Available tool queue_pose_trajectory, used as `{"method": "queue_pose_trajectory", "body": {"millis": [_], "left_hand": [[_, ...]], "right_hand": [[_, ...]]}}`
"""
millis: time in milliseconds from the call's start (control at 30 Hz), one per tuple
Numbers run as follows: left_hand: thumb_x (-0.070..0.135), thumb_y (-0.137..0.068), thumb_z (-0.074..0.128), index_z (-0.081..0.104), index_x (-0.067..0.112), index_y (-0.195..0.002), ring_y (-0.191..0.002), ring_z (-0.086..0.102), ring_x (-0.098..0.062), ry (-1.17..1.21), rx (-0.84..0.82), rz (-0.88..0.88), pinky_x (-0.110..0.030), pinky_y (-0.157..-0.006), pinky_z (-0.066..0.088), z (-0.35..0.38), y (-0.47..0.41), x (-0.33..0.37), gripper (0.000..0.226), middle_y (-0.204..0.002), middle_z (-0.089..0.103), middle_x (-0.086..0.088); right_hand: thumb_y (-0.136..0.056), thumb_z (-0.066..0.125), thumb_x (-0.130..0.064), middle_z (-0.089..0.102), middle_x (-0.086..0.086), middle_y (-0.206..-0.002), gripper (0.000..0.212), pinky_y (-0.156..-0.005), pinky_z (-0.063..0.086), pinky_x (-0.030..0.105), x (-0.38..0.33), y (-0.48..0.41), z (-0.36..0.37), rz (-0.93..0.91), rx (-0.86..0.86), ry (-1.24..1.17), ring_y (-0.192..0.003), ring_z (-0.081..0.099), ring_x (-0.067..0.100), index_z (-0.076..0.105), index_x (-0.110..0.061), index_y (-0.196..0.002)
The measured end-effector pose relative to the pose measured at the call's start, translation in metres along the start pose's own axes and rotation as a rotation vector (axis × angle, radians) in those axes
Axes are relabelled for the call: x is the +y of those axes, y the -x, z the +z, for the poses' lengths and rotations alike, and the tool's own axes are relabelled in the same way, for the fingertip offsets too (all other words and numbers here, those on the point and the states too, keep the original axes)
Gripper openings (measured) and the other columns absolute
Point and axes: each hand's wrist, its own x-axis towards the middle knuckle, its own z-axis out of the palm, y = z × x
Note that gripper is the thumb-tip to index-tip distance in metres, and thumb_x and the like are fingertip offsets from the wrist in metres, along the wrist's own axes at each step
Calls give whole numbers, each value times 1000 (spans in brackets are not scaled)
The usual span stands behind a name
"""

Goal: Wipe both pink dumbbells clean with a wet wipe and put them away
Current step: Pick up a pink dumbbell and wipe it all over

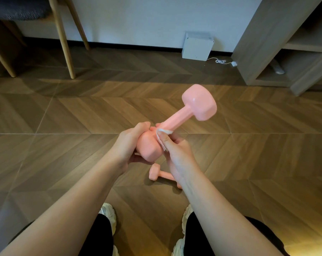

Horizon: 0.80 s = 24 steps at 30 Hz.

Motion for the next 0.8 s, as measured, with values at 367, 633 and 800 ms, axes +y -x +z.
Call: {"method": "queue_pose_trajectory", "body": {"millis": [367, 633, 800], "left_hand": [[50, -72, 61, 63, 17, -99, -88, 69, -20, -98, 198, 252, -40, -66, 60, 9, -3, -14, 42, -95, 69, -1], [47, -74, 67, 55, 17, -107, -80, 64, -9, -51, 23, 307, -29, -60, 56, 15, -3, -19, 46, -96, 62, 2], [55, -62, 70, 51, 26, -107, -83, 60, 0, -219, 48, 483, -22, -69, 51, 6, -6, -24, 57, -92, 61, 20]], "right_hand": [[-89, 69, -12, 75, 6, -101, 15, -105, 47, 37, 0, -3, -5, 34, 99, -61, -95, 69, 13, 73, -15, -103], [-94, 62, -17, 71, 4, -88, 16, -80, 48, 26, -5, -5, -11, 9, 170, -178, -81, 60, 13, 77, -9, -95], [-91, 64, -23, 75, 9, -105, 19, -95, 49, 35, -29, -16, -27, -41, 257, -430, -102, 66, 20, 73, -11, -103]]}}
